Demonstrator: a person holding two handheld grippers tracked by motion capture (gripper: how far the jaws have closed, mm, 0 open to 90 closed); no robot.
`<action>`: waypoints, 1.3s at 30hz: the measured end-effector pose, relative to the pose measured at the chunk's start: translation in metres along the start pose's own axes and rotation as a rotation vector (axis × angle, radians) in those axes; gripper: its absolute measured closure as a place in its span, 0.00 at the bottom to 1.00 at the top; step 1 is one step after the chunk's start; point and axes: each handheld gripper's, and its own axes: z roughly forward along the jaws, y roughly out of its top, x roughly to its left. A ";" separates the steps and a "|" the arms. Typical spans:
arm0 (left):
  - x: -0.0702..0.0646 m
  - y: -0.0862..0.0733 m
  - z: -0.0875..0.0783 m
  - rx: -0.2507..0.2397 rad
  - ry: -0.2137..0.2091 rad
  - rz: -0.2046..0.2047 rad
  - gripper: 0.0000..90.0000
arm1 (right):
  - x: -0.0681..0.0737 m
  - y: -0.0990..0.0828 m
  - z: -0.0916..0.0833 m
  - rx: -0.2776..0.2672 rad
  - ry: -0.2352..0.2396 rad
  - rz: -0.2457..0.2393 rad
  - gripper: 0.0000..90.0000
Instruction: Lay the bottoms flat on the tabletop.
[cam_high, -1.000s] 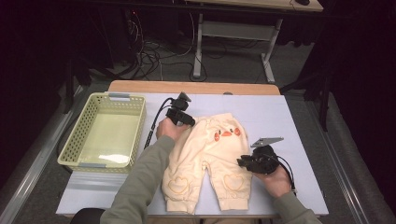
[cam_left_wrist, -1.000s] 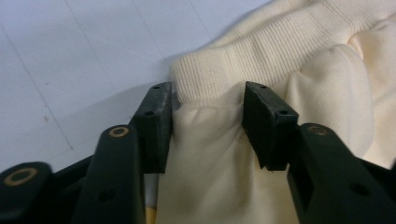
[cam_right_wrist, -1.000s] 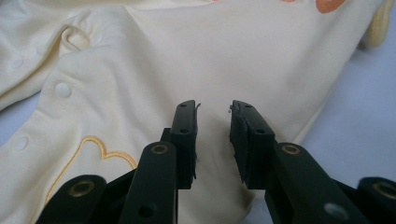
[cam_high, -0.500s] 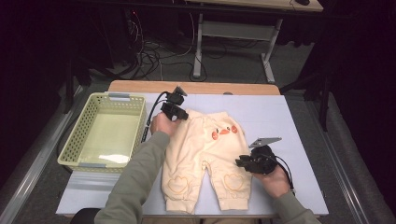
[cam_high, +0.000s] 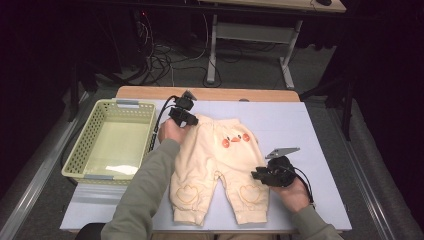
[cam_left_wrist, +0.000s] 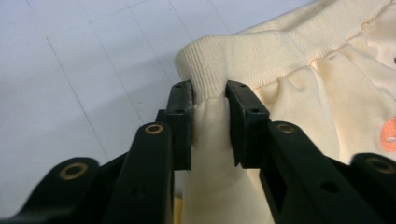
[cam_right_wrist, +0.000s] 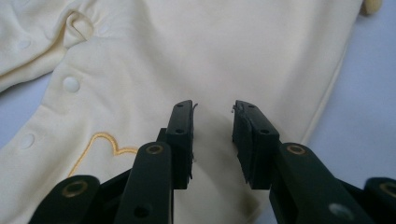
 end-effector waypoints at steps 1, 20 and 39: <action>0.002 0.000 -0.001 -0.007 0.007 -0.005 0.74 | 0.000 0.000 0.000 0.001 0.000 -0.001 0.76; -0.001 -0.006 -0.003 -0.009 0.033 0.003 0.61 | 0.003 0.000 0.002 0.012 -0.002 -0.012 0.70; -0.029 -0.036 -0.021 -0.057 -0.082 0.075 0.56 | 0.001 0.000 -0.001 -0.019 -0.007 0.004 0.72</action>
